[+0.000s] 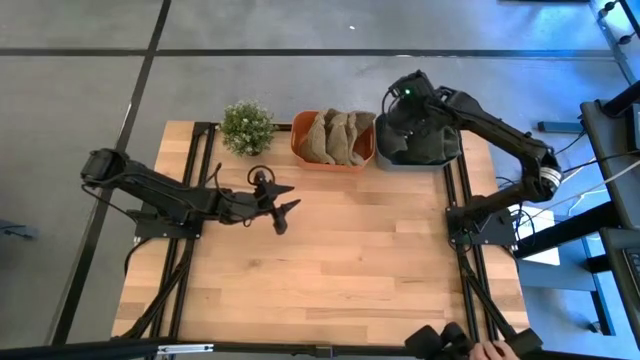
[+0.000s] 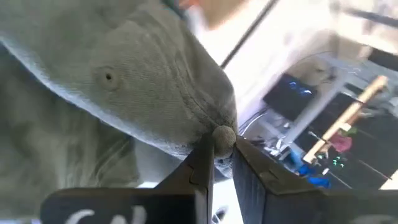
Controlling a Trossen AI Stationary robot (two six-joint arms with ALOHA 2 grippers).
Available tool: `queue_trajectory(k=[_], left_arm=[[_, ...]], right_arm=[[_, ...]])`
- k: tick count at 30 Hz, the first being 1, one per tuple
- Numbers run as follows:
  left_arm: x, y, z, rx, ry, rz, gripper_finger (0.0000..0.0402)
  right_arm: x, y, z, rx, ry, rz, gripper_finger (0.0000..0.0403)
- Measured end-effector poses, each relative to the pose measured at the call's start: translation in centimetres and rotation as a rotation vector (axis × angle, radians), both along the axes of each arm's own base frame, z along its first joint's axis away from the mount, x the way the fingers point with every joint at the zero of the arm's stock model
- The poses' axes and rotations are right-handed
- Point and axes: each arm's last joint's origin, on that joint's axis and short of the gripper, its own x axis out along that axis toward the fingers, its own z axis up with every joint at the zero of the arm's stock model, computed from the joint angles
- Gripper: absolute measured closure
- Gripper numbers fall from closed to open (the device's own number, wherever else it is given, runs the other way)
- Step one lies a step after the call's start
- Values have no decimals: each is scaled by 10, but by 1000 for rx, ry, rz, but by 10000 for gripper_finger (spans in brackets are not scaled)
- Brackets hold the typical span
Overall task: Pick & Place hat
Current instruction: Put the black cap into the blue bin
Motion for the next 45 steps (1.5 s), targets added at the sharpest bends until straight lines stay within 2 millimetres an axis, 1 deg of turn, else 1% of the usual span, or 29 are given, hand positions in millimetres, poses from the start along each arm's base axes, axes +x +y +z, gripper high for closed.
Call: queue_trajectory(k=[3,5,10,12,15,18,22,24,29,31,33,35,38,42,43,45], left_arm=[[3,0,-6,6,24,4,206],[5,-1,-11,9,44,6,206],[10,-1,-23,-4,82,26,206],[11,-1,-27,3,95,40,206],[13,-1,-28,4,93,45,206],[14,-2,-25,-3,58,44,206],[15,-2,-24,26,57,32,206],[15,-2,-24,29,58,31,206],[15,-2,-24,29,58,30,206],[15,-2,-24,29,58,30,206],[15,-2,-24,31,59,29,206],[15,-2,-24,37,62,29,206],[15,-2,-24,38,63,29,206],[15,-1,-24,38,61,29,206],[15,-1,-23,37,59,29,206],[15,-1,-23,37,58,29,206]], right_arm=[[2,-6,-9,-12,118,7,357],[6,-10,-15,-4,138,2,357],[13,-13,-26,88,47,-35,356],[14,-13,-28,114,42,-38,349],[14,-13,-30,119,48,-39,325],[13,-14,-29,104,49,-66,293],[11,-17,-28,83,1,-164,254],[8,-17,-27,57,35,-211,240],[-8,-7,-29,56,270,-239,226],[-12,-6,-29,51,286,-281,227],[-13,-4,-25,51,198,-349,228],[-12,0,-20,82,44,-399,230],[-5,8,-11,179,-179,-366,230],[11,14,-2,304,-468,-319,230],[15,15,-1,322,-516,-325,230],[24,16,-5,333,-530,-328,230]])
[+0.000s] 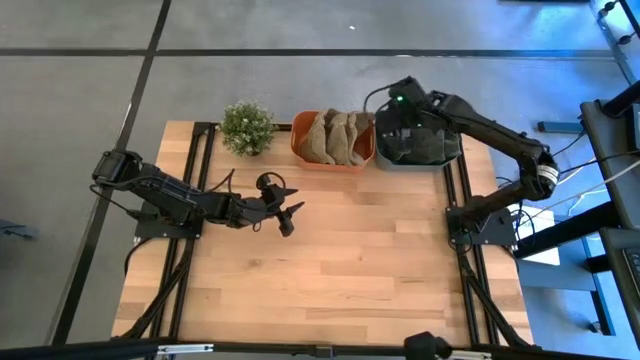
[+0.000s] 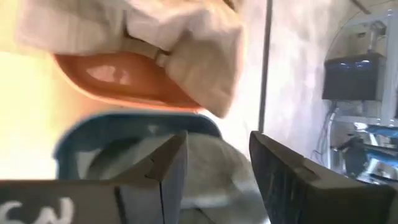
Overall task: Pick & Place hat
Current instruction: Put the black cap into the blue bin, then adjust the brown cap in the orange bin
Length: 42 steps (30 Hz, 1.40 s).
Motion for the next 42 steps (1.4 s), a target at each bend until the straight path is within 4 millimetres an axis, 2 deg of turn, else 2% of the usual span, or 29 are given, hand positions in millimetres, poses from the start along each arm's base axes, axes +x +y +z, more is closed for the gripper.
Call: queue_trajectory(k=[8,12,15,20,24,31,36,42], left_arm=[[0,0,0,-1,-1,-1,206],[0,0,0,-15,-9,3,206],[0,0,0,-16,-8,0,206],[0,0,0,-8,-4,0,206],[0,0,0,-6,0,-7,206],[0,-1,-1,-10,5,-25,206],[0,0,0,-8,6,-22,206],[-5,0,4,-2,21,-30,206]], right_arm=[[29,-17,-51,107,153,-3,231],[26,-23,-70,149,304,-46,231],[18,-22,-75,152,417,-85,231],[5,-13,-65,171,469,-106,231],[-9,-14,-69,215,526,-138,231],[-31,-20,-66,260,564,-330,231],[-35,-6,-41,330,384,-304,231],[-41,33,2,363,18,-306,231]])
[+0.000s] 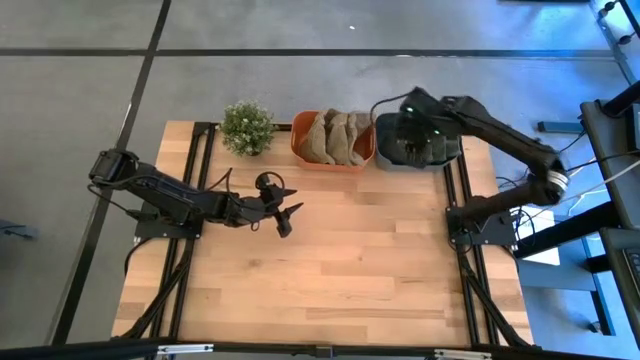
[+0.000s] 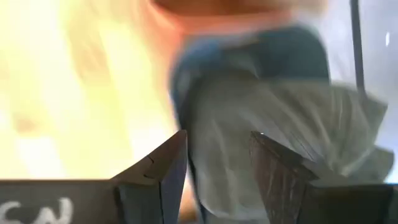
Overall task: Pick & Place hat
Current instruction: Adjust the brown cap in the orange bin
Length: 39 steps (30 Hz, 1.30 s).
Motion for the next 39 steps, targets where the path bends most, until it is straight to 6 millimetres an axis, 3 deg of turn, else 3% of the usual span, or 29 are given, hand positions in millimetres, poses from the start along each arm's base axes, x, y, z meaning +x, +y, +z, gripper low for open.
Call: queue_trajectory(k=[6,9,11,16,19,26,32,39], left_arm=[[-9,1,6,-31,-9,-50,206],[-13,3,13,-33,-41,-39,206],[-16,4,19,-16,-58,-38,206],[-26,19,33,33,-125,171,206],[-23,39,40,113,-126,196,206],[-8,120,60,111,64,299,206],[16,180,51,33,137,294,206],[58,214,29,-29,238,213,206]], right_arm=[[5,51,19,-54,-454,147,231],[22,62,32,-117,-700,187,231],[35,64,37,-127,-761,210,231],[54,68,36,-93,-707,246,231],[58,74,32,-72,-677,268,231],[54,97,27,35,-619,268,231],[51,112,23,86,-573,277,230],[52,118,23,92,-576,299,230]])
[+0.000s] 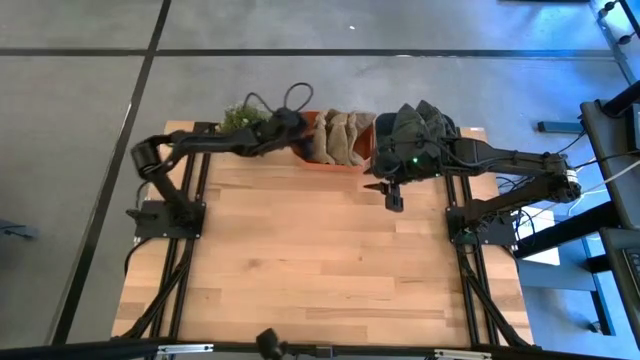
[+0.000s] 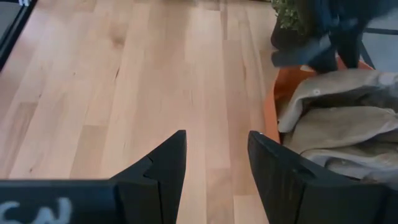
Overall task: Pick & Place hat
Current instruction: Adjust the brown cap in the orange bin
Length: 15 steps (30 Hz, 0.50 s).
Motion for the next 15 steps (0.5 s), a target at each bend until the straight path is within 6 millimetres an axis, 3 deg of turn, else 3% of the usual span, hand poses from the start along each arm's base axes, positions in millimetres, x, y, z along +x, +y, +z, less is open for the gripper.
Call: queue_trajectory(k=[9,15], left_arm=[[47,12,-11,-22,-35,-87,206],[61,16,-18,-32,-87,-137,206]], right_arm=[[-4,0,-2,36,27,-31,230],[-8,4,0,61,34,-41,230]])
